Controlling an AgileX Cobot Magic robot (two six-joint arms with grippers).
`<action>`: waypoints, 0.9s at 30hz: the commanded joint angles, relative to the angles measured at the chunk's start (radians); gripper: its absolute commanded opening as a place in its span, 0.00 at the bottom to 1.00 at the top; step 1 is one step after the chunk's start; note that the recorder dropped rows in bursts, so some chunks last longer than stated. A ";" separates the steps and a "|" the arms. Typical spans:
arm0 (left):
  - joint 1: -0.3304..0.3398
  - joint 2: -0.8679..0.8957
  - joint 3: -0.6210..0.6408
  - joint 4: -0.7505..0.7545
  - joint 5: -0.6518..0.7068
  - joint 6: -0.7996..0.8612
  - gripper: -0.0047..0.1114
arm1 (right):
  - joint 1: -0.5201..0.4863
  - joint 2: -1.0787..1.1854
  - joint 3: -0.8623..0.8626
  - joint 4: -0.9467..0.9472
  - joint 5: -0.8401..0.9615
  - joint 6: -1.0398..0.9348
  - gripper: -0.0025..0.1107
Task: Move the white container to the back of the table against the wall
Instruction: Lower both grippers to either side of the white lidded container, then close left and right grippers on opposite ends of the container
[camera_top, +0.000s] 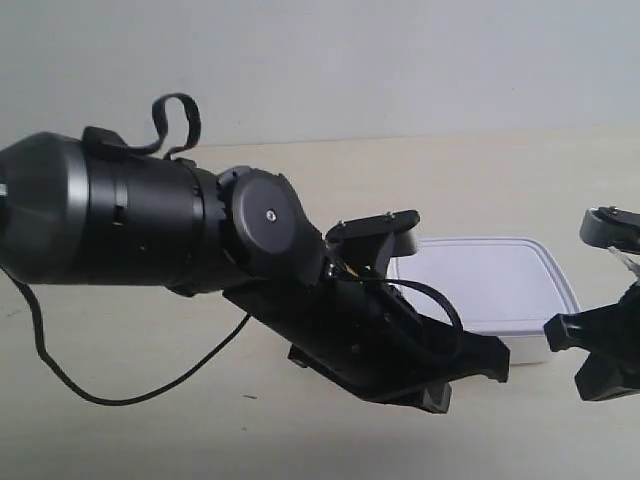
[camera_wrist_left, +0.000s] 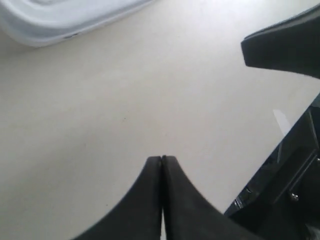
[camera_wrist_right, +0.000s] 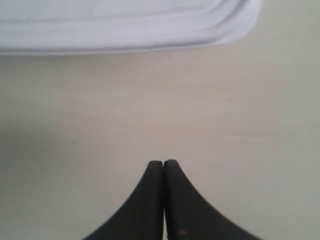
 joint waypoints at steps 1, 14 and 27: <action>-0.007 0.044 -0.004 -0.085 -0.023 0.049 0.04 | -0.080 0.039 0.004 0.017 -0.020 -0.044 0.02; -0.007 0.184 -0.103 -0.172 -0.097 0.100 0.04 | -0.091 0.184 0.004 0.212 -0.101 -0.202 0.02; -0.007 0.220 -0.143 -0.152 -0.180 0.100 0.04 | -0.092 0.190 -0.017 0.213 -0.214 -0.202 0.02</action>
